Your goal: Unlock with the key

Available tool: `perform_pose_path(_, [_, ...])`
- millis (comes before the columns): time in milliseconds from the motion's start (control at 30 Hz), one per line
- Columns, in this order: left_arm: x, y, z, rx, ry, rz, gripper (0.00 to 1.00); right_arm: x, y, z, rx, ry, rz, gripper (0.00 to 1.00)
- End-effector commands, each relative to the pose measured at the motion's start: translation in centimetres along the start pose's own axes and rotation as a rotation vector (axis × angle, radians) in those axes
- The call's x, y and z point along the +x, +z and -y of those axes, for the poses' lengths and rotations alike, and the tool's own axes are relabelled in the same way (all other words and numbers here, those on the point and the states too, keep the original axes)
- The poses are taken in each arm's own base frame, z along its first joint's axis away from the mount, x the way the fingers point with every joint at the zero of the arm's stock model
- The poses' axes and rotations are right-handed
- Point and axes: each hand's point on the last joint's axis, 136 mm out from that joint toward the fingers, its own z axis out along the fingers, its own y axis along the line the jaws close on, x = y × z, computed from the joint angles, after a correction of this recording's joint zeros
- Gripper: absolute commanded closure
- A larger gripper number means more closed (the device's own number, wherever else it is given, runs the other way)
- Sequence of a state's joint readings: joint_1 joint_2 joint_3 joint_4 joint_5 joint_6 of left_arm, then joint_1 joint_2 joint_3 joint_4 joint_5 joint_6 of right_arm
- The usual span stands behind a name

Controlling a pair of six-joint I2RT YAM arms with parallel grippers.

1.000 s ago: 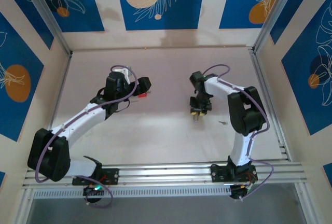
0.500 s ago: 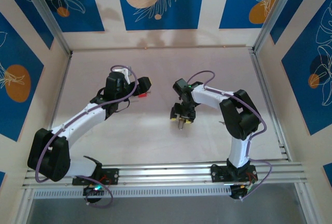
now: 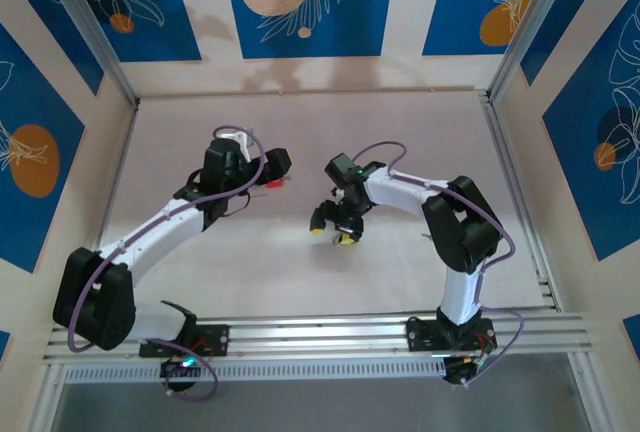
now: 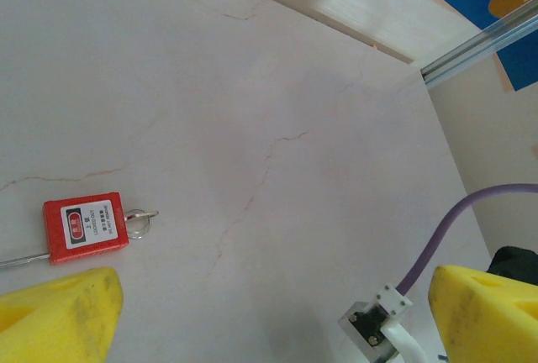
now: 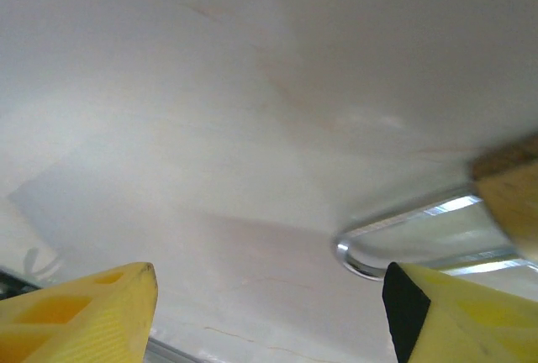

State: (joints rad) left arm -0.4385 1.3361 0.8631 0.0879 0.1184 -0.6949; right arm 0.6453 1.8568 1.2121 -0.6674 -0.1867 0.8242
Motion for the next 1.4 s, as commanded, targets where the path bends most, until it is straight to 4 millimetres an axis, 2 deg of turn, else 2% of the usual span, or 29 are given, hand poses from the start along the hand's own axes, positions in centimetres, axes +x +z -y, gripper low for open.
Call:
perform_pose_path(0, [-1.3,-0.5,1.0,0.013,0.034,0.036,0.07,-0.9,-0.6,-2.7,-0.093,-0.004,-0.004,0.28])
perform_pose_path(200, [-1.2,-0.4,0.9,0.009,0.035,0.032,0.07,-2.6,-1.2,-3.0,-0.074,-0.028,0.021,0.3])
perform_pose_path(267, [-1.2,-0.4,0.8,0.007,0.036,0.032,0.07,-3.2,-2.3,-1.8,-0.007,-0.042,0.074,0.29])
perform_pose_path(333, [-1.2,-0.4,0.9,0.01,0.037,0.031,0.07,-4.2,-3.7,0.3,0.053,-0.038,0.119,0.28])
perform_pose_path(400, [-1.2,-0.3,1.0,0.015,0.034,0.029,0.07,-4.9,-4.3,1.9,0.062,-0.053,0.126,0.26])
perform_pose_path(433, [-1.1,-0.2,1.0,0.017,0.031,0.024,0.07,-5.1,-4.3,2.2,0.053,-0.067,0.112,0.26])
perform_pose_path(600, [-0.8,0.1,0.9,0.015,0.027,0.013,0.07,-5.6,-3.7,1.4,0.01,-0.184,0.06,0.26])
perform_pose_path(800, [-0.7,0.2,0.7,0.011,0.029,0.007,0.07,-6.7,-2.1,1.3,0.027,-0.218,0.024,0.26])
perform_pose_path(933, [-0.7,0.2,0.7,0.009,0.031,0.008,0.07,-6.4,-1.1,2.3,0.05,-0.204,-0.007,0.28])
perform_pose_path(1167, [-0.9,0.1,0.9,0.015,0.034,0.011,0.07,-4.0,-1.7,4.3,0.077,-0.165,-0.018,0.29])
perform_pose_path(1367, [-0.9,0.0,1.0,0.018,0.034,0.012,0.07,-2.7,-2.2,4.9,0.052,-0.141,-0.022,0.29])
